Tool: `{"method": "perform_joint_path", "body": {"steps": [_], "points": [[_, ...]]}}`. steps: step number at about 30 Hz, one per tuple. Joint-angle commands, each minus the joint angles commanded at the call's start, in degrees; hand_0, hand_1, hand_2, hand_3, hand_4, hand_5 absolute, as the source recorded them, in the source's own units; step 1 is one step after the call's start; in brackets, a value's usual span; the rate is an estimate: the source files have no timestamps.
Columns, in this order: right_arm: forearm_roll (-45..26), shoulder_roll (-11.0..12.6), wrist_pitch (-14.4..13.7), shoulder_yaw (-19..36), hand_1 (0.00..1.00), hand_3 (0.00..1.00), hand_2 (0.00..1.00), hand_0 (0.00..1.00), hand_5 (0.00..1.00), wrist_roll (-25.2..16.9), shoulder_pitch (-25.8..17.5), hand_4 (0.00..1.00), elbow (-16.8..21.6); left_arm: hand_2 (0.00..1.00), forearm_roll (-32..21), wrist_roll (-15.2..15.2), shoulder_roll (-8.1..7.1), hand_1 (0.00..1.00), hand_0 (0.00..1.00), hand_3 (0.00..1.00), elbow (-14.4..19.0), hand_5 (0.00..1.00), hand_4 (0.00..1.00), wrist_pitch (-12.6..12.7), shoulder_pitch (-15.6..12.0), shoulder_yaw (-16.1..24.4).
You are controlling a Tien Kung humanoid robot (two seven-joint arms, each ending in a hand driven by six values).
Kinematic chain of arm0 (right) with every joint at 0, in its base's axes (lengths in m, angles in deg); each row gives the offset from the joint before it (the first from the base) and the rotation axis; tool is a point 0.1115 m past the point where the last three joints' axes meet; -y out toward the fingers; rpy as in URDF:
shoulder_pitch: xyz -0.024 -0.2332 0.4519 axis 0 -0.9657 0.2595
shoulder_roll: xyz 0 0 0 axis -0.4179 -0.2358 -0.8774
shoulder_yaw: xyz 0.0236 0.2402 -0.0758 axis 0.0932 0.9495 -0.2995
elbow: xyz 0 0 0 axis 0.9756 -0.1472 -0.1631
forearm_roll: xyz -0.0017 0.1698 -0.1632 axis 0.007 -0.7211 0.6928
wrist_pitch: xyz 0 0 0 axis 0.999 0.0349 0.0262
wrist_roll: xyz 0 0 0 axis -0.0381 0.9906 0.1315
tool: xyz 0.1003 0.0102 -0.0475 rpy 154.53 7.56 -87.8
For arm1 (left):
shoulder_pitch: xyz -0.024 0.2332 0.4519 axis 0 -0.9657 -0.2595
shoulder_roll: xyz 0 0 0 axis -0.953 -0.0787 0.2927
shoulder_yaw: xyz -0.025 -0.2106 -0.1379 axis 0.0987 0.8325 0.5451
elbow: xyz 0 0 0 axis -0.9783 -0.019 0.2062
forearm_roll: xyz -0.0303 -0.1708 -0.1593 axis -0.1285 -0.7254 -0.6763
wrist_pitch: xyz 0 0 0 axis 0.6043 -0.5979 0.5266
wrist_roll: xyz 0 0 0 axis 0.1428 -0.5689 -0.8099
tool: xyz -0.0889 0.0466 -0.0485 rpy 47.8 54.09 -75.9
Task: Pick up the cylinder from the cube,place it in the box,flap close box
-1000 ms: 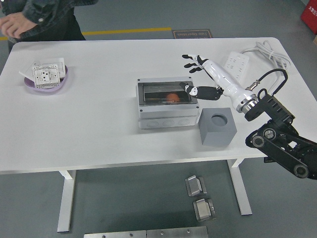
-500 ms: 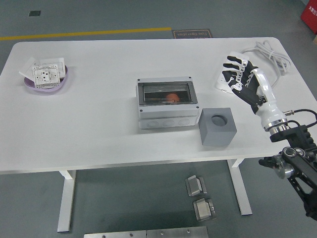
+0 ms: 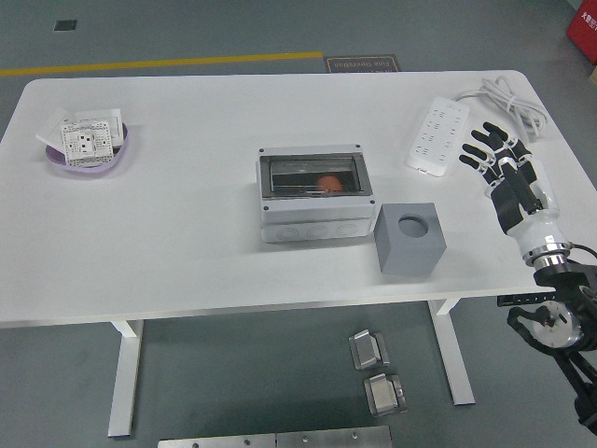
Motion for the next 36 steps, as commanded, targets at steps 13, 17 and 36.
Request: {"method": "perform_joint_path", "body": {"steps": [13,17,36], "points": [[-1.91,-0.14,1.74,0.58,0.694,0.706,0.727,0.737,0.472,2.30,-0.45,0.763,0.50,0.574,2.54,-0.08,-0.15,0.582,0.617,0.658,0.53,0.279,0.698,0.04,-1.02,4.15],[-2.67,-0.11,3.01,1.06,0.691,0.706,0.727,0.738,0.467,2.86,-0.49,0.755,0.93,0.574,1.88,-0.05,-0.19,0.584,0.617,0.658,0.49,0.280,0.699,-0.05,-2.16,4.14],[-5.34,-0.43,7.12,4.08,0.689,0.713,0.726,0.750,0.499,4.29,-1.00,0.774,1.86,0.597,-15.01,-13.50,-1.52,0.656,0.620,0.640,-2.00,0.275,0.694,-5.55,-4.98,-4.10]]}}
